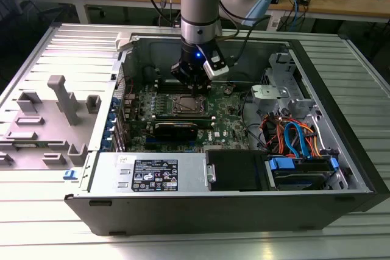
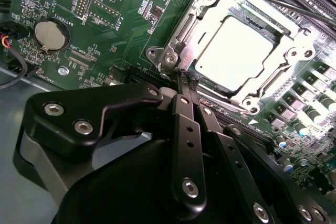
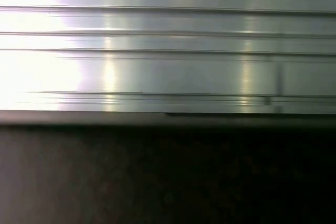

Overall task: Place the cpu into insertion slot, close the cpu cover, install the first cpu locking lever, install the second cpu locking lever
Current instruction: 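Install the first cpu locking lever, then install the second cpu locking lever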

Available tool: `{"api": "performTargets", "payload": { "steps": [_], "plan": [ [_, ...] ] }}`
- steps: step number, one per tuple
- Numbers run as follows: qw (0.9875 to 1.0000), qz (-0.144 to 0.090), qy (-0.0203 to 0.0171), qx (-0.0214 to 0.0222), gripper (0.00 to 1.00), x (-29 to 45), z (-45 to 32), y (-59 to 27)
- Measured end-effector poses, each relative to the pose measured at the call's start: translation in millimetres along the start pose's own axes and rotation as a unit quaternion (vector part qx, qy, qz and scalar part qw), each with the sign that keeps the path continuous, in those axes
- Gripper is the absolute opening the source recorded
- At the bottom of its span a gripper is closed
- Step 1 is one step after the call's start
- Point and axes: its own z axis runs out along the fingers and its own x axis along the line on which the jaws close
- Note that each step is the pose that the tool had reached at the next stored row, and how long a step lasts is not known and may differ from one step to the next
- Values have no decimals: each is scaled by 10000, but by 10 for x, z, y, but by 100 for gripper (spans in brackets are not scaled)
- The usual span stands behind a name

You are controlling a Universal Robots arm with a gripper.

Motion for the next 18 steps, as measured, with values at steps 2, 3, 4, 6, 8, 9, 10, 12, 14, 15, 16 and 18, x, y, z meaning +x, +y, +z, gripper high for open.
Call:
{"api": "performTargets", "payload": {
  "steps": [2, 3, 4, 6, 8, 9, 10, 12, 14, 15, 16, 18],
  "plan": [
    [10000, 0, 0, 0, 11, -1, -12, 1],
    [10000, 0, 1, 2, 11, -1, -20, 0],
    [10000, 0, 1, 3, 11, -1, -29, 0],
    [10000, 0, 1, 6, 11, -2, -48, 0],
    [10000, -1, 1, 11, 11, -3, -59, 1],
    [10000, -1, 1, 14, 11, -3, -60, 0],
    [10000, -1, 1, 16, 11, -2, -61, -2],
    [10000, 0, 1, 17, 11, -2, -61, -5],
    [10000, 0, 2, 17, 11, -17, -61, -7],
    [10000, -1, 2, 17, 11, -18, -61, -7],
    [10000, -1, 1, 17, 11, -18, -61, -7],
    [10000, 0, 1, 17, 11, -18, -61, -7]
  ]
}}
